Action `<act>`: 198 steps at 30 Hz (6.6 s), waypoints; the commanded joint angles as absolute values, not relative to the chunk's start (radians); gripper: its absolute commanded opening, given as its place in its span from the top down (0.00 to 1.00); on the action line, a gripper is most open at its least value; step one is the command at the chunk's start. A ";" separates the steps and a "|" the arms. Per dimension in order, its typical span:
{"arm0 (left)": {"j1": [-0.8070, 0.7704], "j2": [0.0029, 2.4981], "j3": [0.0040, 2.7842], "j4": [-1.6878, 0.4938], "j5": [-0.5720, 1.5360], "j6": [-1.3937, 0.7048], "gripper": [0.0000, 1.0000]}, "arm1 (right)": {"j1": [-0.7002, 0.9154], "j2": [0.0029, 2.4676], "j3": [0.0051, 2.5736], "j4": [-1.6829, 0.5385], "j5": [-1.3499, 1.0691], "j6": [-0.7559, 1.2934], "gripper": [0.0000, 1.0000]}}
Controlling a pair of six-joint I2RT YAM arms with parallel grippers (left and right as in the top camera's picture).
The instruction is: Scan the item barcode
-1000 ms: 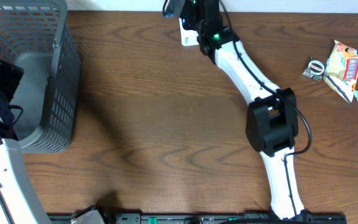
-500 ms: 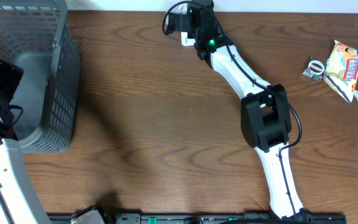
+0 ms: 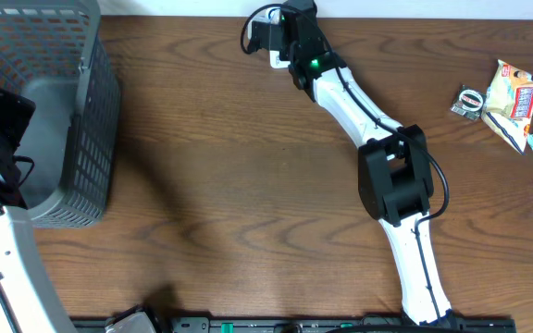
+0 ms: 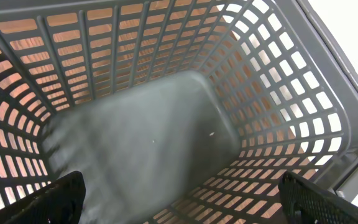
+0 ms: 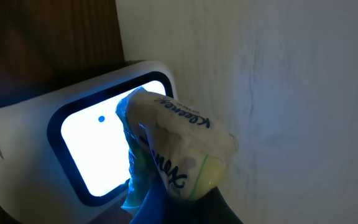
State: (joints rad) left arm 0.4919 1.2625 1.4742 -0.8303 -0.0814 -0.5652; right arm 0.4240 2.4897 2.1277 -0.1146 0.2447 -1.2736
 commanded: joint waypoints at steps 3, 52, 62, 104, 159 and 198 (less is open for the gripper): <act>0.494 1.267 1.477 -0.830 -0.091 -0.567 0.02 | 0.429 2.437 2.137 -0.116 0.267 -1.174 0.99; 0.494 1.267 1.477 -0.830 -0.091 -0.566 0.02 | -0.277 2.065 1.925 -0.809 0.035 0.007 0.01; 0.494 1.267 1.477 -0.830 -0.091 -0.566 0.02 | -0.178 1.850 1.925 -1.076 -0.243 -0.013 0.01; 0.494 1.267 1.477 -0.830 -0.091 -0.567 0.02 | -0.165 0.870 1.002 -1.036 -0.332 0.047 0.01; 0.494 1.267 1.477 -0.830 -0.091 -0.567 0.02 | -0.058 0.005 0.006 -0.067 -0.121 -0.018 0.01; 0.494 1.267 1.477 -0.830 -0.091 -0.566 0.02 | -0.012 0.005 0.006 -0.079 -0.051 -0.012 0.01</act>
State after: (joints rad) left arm 0.4919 1.2625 1.4742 -0.8299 -0.0814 -0.5655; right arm -0.0200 0.0120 0.0074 -0.0708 -0.0517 0.0025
